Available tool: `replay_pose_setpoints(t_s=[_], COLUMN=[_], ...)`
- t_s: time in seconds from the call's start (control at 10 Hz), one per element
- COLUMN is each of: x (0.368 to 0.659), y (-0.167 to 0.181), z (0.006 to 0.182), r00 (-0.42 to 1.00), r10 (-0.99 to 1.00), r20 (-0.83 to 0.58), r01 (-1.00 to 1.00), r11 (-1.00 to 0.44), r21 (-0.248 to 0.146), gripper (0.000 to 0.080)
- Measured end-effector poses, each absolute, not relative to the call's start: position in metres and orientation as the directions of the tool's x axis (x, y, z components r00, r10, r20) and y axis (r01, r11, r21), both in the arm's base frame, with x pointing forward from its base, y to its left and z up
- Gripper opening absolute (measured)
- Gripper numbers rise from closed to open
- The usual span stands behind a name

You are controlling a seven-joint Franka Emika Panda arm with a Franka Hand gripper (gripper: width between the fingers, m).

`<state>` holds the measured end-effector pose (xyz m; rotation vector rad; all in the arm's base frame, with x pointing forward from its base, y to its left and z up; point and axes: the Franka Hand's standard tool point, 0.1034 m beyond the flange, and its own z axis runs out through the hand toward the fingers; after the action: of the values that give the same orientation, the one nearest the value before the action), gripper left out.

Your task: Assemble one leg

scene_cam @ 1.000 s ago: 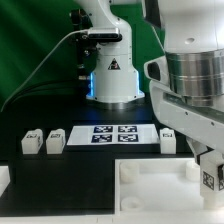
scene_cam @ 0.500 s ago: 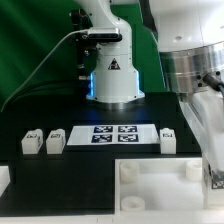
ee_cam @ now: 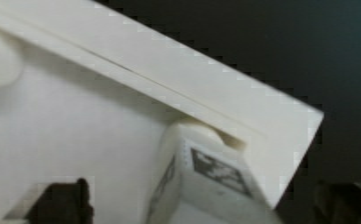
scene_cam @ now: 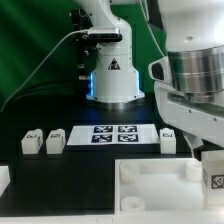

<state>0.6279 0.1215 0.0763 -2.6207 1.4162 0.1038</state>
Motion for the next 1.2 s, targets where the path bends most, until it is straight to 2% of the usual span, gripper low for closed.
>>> replay_pose_setpoints(t_s=[0.3,0.5,0.6,0.7,0.8,0.9,1.0,1.1,1.2], x=[0.629,0.638,0.638,0.638,0.638,0.638,0.638,0.639,0.638], y=[0.12,0.12,0.119,0.119,0.119,0.12,0.12,0.118,0.117], z=[0.076,0.081,0.081,0.081,0.081,0.081,0.081,0.081,0.081], r00=[0.806,0.951,0.977,0.974,0.967,0.959,0.93,0.902,0.833], r10=[-0.585,-0.308,-0.212,-0.227,-0.256,-0.282,-0.367,-0.431,-0.551], r20=[-0.087,-0.015,0.0,-0.002,-0.006,-0.011,-0.025,-0.035,-0.054], r01=[-0.591,-0.307,-0.21,-0.225,-0.254,-0.281,-0.367,-0.431,-0.553], r11=[-0.794,-0.941,-0.968,-0.964,-0.957,-0.949,-0.919,-0.891,-0.822], r21=[-0.142,-0.139,-0.138,-0.139,-0.14,-0.142,-0.144,-0.142,-0.135], gripper=[0.0647,0.0648,0.0648,0.0648,0.056,0.056,0.0358,0.0308,0.0308])
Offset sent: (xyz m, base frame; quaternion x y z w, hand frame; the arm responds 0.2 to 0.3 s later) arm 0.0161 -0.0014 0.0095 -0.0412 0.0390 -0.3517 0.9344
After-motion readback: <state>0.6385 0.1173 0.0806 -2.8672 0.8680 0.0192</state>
